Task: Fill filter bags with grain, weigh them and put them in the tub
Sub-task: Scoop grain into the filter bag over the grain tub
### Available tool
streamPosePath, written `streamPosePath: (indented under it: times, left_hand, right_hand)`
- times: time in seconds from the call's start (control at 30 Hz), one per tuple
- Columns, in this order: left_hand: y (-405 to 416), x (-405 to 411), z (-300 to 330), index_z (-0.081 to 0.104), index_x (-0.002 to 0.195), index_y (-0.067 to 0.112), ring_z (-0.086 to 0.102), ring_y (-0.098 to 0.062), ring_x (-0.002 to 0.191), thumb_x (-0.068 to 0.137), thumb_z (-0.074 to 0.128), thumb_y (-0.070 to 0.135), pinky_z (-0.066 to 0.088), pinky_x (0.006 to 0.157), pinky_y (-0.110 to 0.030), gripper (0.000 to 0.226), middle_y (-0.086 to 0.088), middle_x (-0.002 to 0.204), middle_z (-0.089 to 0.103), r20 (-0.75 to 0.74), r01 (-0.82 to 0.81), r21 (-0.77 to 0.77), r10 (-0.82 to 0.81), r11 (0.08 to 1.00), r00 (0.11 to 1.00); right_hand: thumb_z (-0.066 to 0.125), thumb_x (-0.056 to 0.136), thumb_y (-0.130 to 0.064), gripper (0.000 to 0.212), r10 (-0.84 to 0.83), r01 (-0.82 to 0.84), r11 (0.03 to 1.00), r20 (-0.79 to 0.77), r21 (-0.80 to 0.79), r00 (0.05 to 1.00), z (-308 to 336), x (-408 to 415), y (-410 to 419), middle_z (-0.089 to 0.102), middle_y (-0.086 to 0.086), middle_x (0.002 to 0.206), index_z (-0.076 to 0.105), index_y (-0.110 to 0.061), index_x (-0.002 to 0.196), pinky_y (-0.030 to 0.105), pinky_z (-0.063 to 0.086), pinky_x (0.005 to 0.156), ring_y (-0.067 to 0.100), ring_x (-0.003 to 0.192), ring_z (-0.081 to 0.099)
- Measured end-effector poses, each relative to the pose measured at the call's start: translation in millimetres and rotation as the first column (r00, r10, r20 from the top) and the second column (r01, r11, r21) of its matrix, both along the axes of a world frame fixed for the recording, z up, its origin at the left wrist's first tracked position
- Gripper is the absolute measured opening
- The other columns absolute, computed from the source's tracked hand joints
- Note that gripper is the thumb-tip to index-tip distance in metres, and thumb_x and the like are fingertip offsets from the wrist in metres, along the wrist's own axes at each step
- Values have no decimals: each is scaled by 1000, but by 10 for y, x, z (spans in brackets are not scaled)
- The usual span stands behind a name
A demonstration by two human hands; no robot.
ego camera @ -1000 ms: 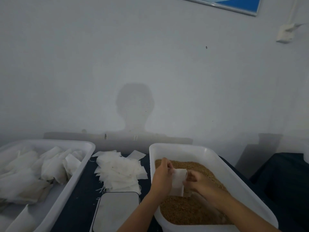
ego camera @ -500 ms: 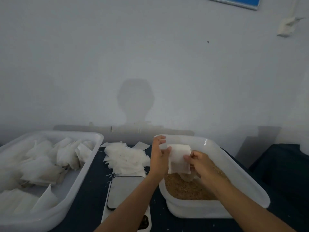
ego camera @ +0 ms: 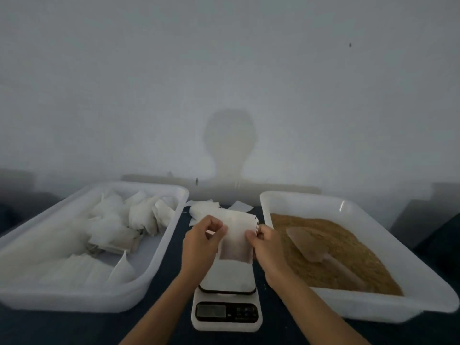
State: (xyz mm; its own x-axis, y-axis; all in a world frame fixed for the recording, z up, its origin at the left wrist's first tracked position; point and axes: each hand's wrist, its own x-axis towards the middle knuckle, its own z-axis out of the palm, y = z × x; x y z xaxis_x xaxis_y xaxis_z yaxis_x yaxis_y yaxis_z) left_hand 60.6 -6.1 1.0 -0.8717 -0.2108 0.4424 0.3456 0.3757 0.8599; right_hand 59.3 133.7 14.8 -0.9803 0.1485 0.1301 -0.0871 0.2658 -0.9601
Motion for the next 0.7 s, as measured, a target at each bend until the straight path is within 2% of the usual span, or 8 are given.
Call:
streamPosePath:
  times: [0.07,0.13,0.2,0.27,0.4,0.5,0.6,0.7]
  left_hand:
    - [-72,-16,-144,57,74,23,62,-15,67,87,64,19,55,68,-41,16,4,73,63,42,-3,-39,5,999,999]
    - [-113,-55,-268,56,74,20,62,-16,67,88,63,18,56,66,-41,15,2,73,62,81,0,-48,4,999,997]
    - [-133,-98,-360,57,75,19,62,-16,66,88,63,18,56,63,-36,14,1,72,62,118,0,-46,5,999,993]
    - [-151,-133,-431,57,75,20,61,-15,65,87,64,18,53,58,-27,14,1,71,62,141,-3,-49,10,999,990]
    - [-145,-147,-523,60,75,20,57,-5,62,85,67,20,46,59,-17,12,5,70,62,141,-19,-75,29,997,990]
    - [-138,-157,-573,61,78,24,57,-3,68,85,68,26,45,61,-17,10,12,74,62,101,-81,-195,102,978,990]
    - [-154,-173,-591,62,84,29,54,2,77,84,68,30,36,62,-9,6,21,78,60,72,-101,-312,130,945,989]
    - [-208,-193,-624,59,89,33,48,5,77,84,67,32,31,60,-9,10,23,81,60,89,-120,-302,153,946,984]
  right_hand:
    - [53,93,-12,20,-8,12,995,-35,98,999,-143,-23,-89,58,24,86,55,7,88,36,44,70,33,79,54]
    - [53,93,-12,17,-10,18,988,-47,155,999,-250,-38,-152,58,18,86,56,4,90,29,42,66,24,76,54]
    - [54,93,-13,14,-23,39,977,-78,210,997,-338,-58,-184,54,6,78,53,-6,81,15,36,58,12,68,48]
    - [56,92,-13,27,-36,67,963,-123,260,992,-417,-80,-189,46,-3,67,43,-17,68,12,35,53,5,59,42]
    - [60,90,-15,36,-7,67,937,-173,342,985,-542,-116,-157,43,-6,61,37,-21,63,17,33,55,4,56,39]
    - [63,87,-15,40,-4,88,921,-217,379,976,-602,-145,-131,41,-8,59,35,-23,61,18,32,57,5,56,38]
    - [65,86,-14,28,35,53,913,-208,404,977,-643,-194,-73,49,-4,71,46,-16,67,22,37,66,13,70,47]
    - [63,87,-8,6,60,10,949,-211,315,976,-687,-247,12,56,-1,89,60,-12,83,13,40,75,9,83,54]
